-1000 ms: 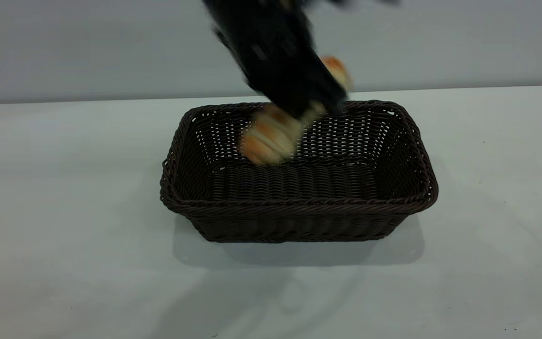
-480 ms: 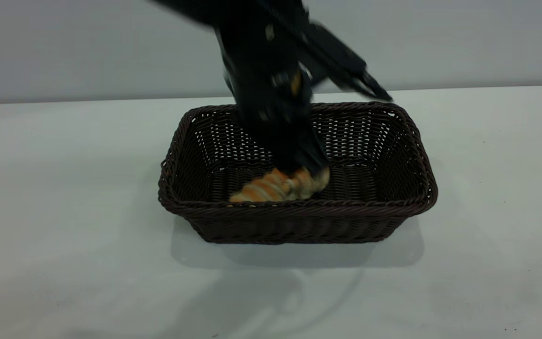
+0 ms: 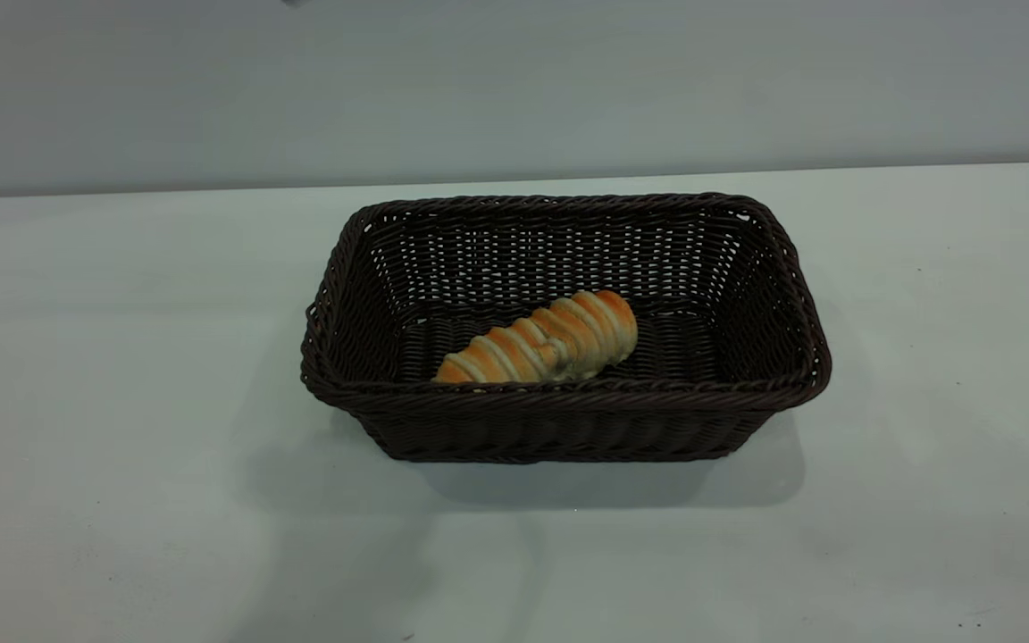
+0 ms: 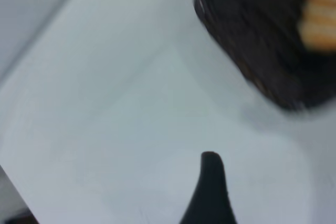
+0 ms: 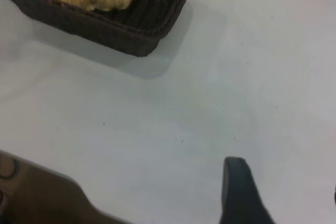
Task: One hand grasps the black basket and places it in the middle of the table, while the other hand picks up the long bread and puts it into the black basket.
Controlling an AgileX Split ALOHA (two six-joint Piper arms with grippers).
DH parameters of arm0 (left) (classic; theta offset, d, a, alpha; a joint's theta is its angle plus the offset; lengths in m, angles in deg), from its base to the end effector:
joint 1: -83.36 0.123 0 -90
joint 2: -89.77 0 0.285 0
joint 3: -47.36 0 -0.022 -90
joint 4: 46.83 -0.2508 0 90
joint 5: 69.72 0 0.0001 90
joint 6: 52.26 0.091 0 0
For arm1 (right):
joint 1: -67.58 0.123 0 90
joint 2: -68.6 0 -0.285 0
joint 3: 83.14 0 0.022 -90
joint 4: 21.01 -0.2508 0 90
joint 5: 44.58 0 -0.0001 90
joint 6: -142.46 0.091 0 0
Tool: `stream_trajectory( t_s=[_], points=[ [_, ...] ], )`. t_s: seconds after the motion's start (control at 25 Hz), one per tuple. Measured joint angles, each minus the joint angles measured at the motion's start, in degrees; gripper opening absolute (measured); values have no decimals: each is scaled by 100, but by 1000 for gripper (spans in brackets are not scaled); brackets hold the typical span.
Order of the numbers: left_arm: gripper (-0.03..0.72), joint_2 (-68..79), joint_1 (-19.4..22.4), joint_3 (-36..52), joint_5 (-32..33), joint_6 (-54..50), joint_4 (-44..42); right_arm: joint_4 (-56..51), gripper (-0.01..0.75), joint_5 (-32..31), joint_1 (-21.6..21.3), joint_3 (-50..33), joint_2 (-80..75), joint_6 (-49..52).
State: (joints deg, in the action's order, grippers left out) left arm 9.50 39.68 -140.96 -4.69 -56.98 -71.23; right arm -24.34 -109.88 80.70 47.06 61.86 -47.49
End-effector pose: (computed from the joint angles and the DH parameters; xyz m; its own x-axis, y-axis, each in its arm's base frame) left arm 0.2665 -0.2073 0.3436 -0.5923 0.7023 -0.3948 0.5896 0.7118 0.3818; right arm -0.0096 0.0027 0.2651 -0.4673 -0.2615 -0.8445 -0.3437 0.9338 -0.0990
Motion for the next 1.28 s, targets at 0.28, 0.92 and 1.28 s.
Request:
stream_trajectory(
  t_s=[0.28,0.92,1.28],
  points=[
    [610,-1896,-12,216,181,818,1455,0,438,0,0,0,11,0],
    [593,-5827,-27,5563,-275,824,2672,0,438,0,0,0,11,0],
    [593,-6887,-27,5646,24,824,2560,0,438,0,-197,0,11,0]
  ],
)
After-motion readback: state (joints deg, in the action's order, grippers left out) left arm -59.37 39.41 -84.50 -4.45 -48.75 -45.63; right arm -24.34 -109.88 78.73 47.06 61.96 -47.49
